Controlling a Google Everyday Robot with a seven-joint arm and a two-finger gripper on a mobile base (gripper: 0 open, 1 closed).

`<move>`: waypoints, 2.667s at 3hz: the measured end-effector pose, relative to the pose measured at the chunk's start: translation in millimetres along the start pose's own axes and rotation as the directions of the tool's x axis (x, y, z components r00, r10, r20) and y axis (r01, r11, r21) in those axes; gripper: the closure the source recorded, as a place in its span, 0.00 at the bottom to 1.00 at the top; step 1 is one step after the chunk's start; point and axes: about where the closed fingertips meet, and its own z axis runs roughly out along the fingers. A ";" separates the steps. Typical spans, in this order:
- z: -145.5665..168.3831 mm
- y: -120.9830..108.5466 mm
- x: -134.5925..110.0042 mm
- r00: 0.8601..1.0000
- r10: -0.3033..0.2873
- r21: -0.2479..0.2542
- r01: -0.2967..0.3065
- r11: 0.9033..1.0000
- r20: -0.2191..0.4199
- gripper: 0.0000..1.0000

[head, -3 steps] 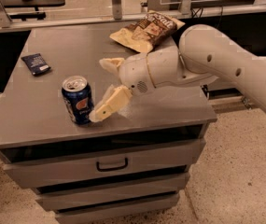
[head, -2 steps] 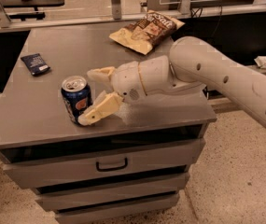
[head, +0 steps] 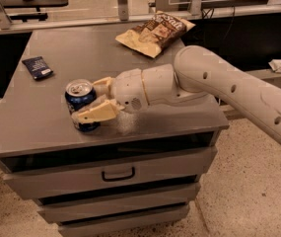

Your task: Move pepsi can near brown chip bag

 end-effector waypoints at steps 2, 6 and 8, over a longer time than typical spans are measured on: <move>-87.7 -40.5 -12.5 1.000 -0.026 0.170 0.027 0.985 -0.008 1.00; -236.0 -135.9 -11.0 0.992 -0.081 0.464 0.117 0.878 -0.095 1.00; -298.2 -224.3 24.1 0.999 -0.029 0.593 0.051 0.804 -0.046 1.00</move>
Offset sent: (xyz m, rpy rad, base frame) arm 0.0848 -0.1688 0.0636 -0.0078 -0.1193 -0.3219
